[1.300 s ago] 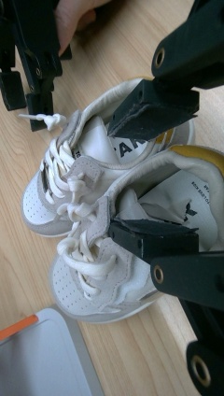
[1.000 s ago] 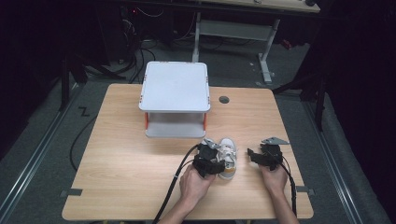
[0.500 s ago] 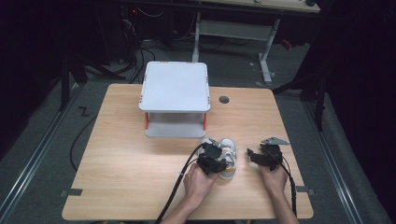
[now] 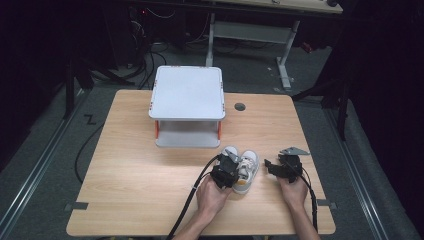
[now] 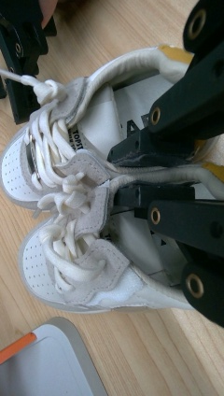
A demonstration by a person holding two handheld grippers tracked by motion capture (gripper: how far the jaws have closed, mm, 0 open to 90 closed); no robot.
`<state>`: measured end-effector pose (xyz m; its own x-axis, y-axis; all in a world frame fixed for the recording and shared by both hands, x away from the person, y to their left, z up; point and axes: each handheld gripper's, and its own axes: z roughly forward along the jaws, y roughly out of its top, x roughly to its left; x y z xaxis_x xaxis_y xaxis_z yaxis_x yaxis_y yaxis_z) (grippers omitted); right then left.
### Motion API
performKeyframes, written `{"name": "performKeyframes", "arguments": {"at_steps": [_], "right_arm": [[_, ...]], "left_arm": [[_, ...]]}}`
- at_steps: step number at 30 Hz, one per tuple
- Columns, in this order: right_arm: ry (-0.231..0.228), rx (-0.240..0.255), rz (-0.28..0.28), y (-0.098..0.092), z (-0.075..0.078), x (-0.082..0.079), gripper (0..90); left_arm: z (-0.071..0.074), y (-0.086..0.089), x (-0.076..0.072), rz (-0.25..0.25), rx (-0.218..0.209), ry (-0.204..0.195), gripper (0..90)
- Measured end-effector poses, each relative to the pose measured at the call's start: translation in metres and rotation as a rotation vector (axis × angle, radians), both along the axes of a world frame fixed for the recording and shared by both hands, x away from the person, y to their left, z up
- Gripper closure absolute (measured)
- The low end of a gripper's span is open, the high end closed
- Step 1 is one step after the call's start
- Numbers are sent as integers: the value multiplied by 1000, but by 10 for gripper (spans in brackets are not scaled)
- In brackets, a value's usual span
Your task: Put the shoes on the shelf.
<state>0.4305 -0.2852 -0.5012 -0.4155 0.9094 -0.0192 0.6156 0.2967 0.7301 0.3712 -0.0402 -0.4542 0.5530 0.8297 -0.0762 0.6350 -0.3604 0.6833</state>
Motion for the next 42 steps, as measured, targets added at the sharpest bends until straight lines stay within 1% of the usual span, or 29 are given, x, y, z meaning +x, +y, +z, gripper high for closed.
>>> {"name": "performKeyframes", "arguments": {"at_steps": [3,7,8,9,12,16,19,22,24,27,28,30,33,36,42], "right_arm": [[0,0,0,0,0,0,344],[0,0,0,0,0,0,344],[0,0,0,0,0,0,344],[0,0,1,0,0,0,344],[0,0,1,0,0,0,344],[0,0,4,0,0,0,344],[0,0,3,0,0,0,344],[-1,0,2,0,0,0,344],[0,1,2,0,0,0,343],[-1,0,2,0,0,0,344],[0,1,2,0,0,0,344],[-1,0,2,0,0,0,344],[-1,0,3,0,0,0,343],[-1,0,3,0,0,0,343],[-1,1,3,0,0,0,343]], "left_arm": [[0,1,-1,-16,-1,-11,812],[1,2,-4,-48,17,-33,816],[1,3,-4,-51,14,-34,816],[1,5,-5,-56,10,-31,817],[4,12,-6,-65,-35,-15,818],[10,19,-10,-73,-62,-27,818],[16,28,-14,-77,-90,-24,818],[19,36,-19,-94,-105,-38,818],[20,40,-21,-94,-102,-46,818],[23,44,-23,-94,-100,-46,818],[24,46,-23,-95,-104,-46,818],[26,51,-24,-89,-126,-46,818],[28,57,-23,-80,-144,-55,816],[31,64,-24,-66,-141,-67,816],[37,82,-23,-40,-133,-76,815]]}}
